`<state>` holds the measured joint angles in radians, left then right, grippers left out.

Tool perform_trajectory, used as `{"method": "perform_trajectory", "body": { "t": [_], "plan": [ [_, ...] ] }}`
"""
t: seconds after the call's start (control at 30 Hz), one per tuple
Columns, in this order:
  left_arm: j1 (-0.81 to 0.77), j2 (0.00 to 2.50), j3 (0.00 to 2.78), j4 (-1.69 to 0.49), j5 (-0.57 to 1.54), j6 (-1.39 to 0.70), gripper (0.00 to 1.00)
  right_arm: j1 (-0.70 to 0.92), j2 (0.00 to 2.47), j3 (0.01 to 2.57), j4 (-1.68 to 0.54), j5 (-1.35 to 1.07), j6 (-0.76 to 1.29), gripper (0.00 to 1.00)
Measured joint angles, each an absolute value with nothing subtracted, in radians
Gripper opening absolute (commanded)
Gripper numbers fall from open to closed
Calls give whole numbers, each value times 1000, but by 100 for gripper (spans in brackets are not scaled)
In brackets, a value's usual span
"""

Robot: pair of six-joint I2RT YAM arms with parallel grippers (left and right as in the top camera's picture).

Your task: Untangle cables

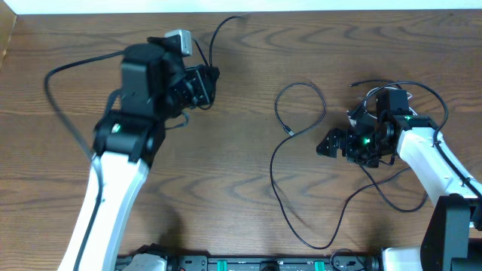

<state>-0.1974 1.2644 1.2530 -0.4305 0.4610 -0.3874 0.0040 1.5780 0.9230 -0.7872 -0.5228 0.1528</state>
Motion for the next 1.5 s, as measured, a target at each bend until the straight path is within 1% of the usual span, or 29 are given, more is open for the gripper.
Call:
{"method": "perform_trajectory", "body": {
  "t": [0.13,0.3,0.37,0.57,0.7,0.9,1.1,1.5],
  "plan": [
    [-197,1171,1253,-448,496,-286,8,4,1578,923,-787,-523,153,99],
    [-197,1137,1253,-522,510,-184,8,4,1578,923,-788,-523,152,99],
    [-192,1132,1253,-543,474,-179,8,4,1578,923,-788,-523,153,99],
    [-162,1069,1253,-568,265,-219,8,4,1578,923,-788,-523,152,99],
    [-160,1045,1253,-596,189,-228,7,4,1578,923,-788,-523,153,99],
    [-160,1113,1253,-706,108,-227,8,4,1578,923,-788,-523,152,99],
    [-170,1242,1253,-738,78,-199,8,4,1578,923,-788,-523,153,99],
    [-341,1406,1253,-762,118,-74,8,4,1578,923,-787,-523,153,99]
  ]
}}
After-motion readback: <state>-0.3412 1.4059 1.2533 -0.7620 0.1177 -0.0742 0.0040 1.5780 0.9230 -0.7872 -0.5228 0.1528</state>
